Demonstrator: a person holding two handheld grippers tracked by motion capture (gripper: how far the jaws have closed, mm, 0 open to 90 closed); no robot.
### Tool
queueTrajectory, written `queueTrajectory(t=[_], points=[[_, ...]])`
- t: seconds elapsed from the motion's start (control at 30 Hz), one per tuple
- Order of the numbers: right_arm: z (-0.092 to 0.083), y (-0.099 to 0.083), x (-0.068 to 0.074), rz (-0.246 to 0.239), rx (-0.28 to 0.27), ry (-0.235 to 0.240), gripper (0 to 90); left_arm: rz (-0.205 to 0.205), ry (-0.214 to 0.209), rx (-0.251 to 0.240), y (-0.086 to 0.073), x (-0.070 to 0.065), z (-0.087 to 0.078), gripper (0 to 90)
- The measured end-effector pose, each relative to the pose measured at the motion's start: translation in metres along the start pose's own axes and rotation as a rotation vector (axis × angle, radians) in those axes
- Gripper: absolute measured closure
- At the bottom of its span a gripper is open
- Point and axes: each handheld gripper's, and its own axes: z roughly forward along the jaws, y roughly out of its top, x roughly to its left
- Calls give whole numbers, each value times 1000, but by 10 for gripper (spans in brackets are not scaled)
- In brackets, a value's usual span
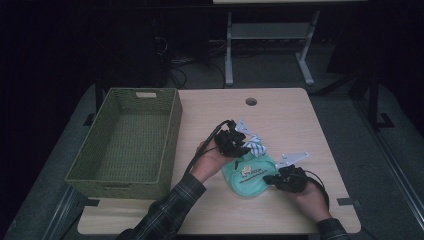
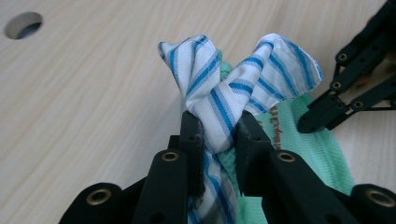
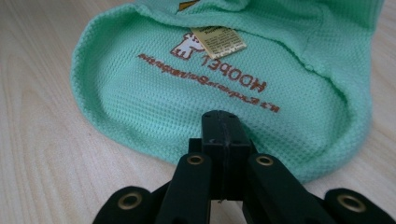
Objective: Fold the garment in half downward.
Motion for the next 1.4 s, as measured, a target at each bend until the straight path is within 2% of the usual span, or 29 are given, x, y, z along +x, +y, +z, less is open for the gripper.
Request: queueTrajectory(t=[0.2, 0.3, 0.4, 0.53, 0.7, 0.73, 0.8, 0.97, 1.07, 1.1, 1.23, 1.4], points=[[0, 0, 1, 0, -1, -4, 897, 14, -24, 31, 0, -12, 13, 734], [-4, -2, 1, 0, 6, -6, 897, 32, -36, 45, 0, -18, 17, 702], [-9, -4, -1, 12, -15, -8, 897, 37, -44, 50, 0, -22, 19, 654], [-16, -7, -5, 16, -30, -17, 897, 22, -76, 41, -1, -21, 18, 564], [-16, -7, -4, 25, -29, -15, 896, -10, -97, 19, -3, -20, 17, 445], [-16, -7, -4, 23, -27, -15, 896, -5, -96, 17, -3, -19, 16, 427], [-16, -7, -4, 21, -23, -14, 896, -3, -95, 20, -4, -17, 14, 420], [-16, -8, -5, 26, -28, -13, 896, -30, -126, 17, -10, -17, 13, 398], [-18, -9, -5, 27, -30, -14, 896, -35, -133, 24, -14, -18, 13, 407], [-18, -9, -5, 23, -30, -16, 896, -47, -140, 23, -15, -18, 13, 436], [-20, -12, -6, 31, -26, -17, 896, -51, -154, 27, -20, -11, 12, 548], [-23, -16, -7, 44, -26, -17, 896, -65, -179, 30, -24, -11, 14, 606]])
